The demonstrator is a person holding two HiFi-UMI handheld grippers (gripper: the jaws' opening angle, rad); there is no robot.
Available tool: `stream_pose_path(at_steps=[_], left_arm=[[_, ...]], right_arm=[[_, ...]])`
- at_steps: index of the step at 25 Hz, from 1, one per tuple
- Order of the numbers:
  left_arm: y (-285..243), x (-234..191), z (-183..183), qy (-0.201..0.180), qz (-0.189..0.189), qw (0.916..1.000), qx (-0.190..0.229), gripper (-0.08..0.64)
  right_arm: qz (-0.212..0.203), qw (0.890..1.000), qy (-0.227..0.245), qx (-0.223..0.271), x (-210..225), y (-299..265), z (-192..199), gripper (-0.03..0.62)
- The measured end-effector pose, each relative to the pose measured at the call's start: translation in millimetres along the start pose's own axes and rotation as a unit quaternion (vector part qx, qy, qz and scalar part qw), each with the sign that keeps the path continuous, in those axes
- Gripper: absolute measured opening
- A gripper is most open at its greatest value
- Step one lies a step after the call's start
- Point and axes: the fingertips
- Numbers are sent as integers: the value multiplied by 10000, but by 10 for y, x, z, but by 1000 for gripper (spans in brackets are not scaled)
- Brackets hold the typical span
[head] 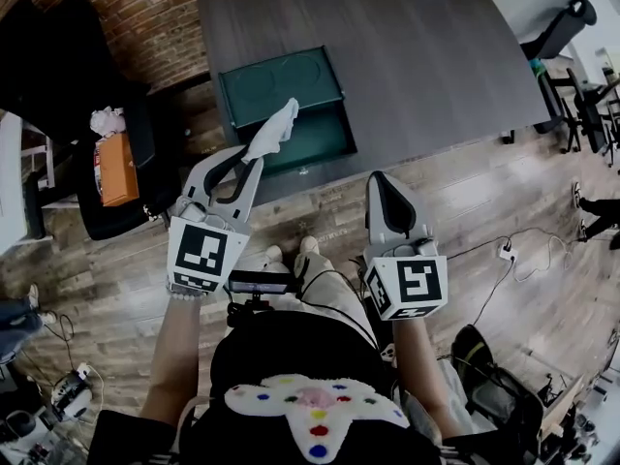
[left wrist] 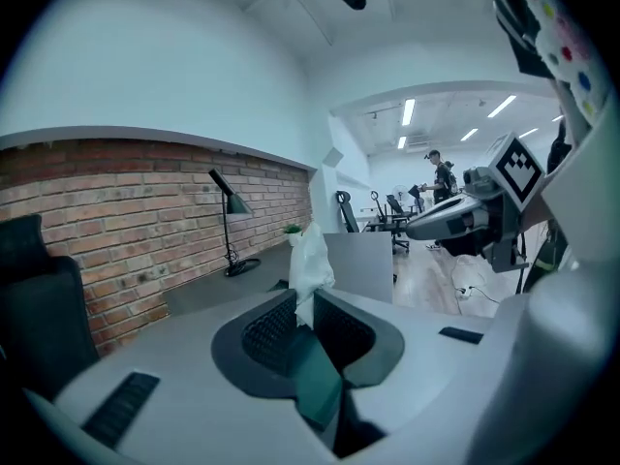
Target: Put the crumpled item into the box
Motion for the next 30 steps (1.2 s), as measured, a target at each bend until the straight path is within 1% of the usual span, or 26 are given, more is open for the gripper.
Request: stream_pose_path(at_steps=[7,11,13,18,21,23,25,30], left_arm=[[-455,-19,296,-333,254,9981,-453,57],[-704,10,501,-566,377,9946,-780,57],[-819,20,571,-784,418,9918,-919,57],[-1022,40,735,-1439,389,9807,-1265,57],[-1111,64,848,-1909,343,9689,-1534,57],[-1166,98,915,-2156,375,9609,-1697,57],[-1212,142,961,-2215,485,9570,-1808,57],[-1275,278,1029,-1897,836,9570,-2028,60]], right_arm=[[287,9995,-103,-89,124,58,84,9],[399,9989,-160,-160,184,90,141,9],[436,9987,-177,-191,204,82,154,9],[469,9984,-197,-242,215,49,194,9],[492,9982,-220,-280,214,46,221,9],[510,9979,-240,-303,219,48,239,9],[530,9977,-258,-323,229,47,252,9],[580,9972,-310,-362,276,82,294,9]])
Point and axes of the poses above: the fingertips, and each gripper's own axes: y backward along the fingers, x to its right, z out of its underside, and after that the axes turned 5 degrees about -x, right-handed
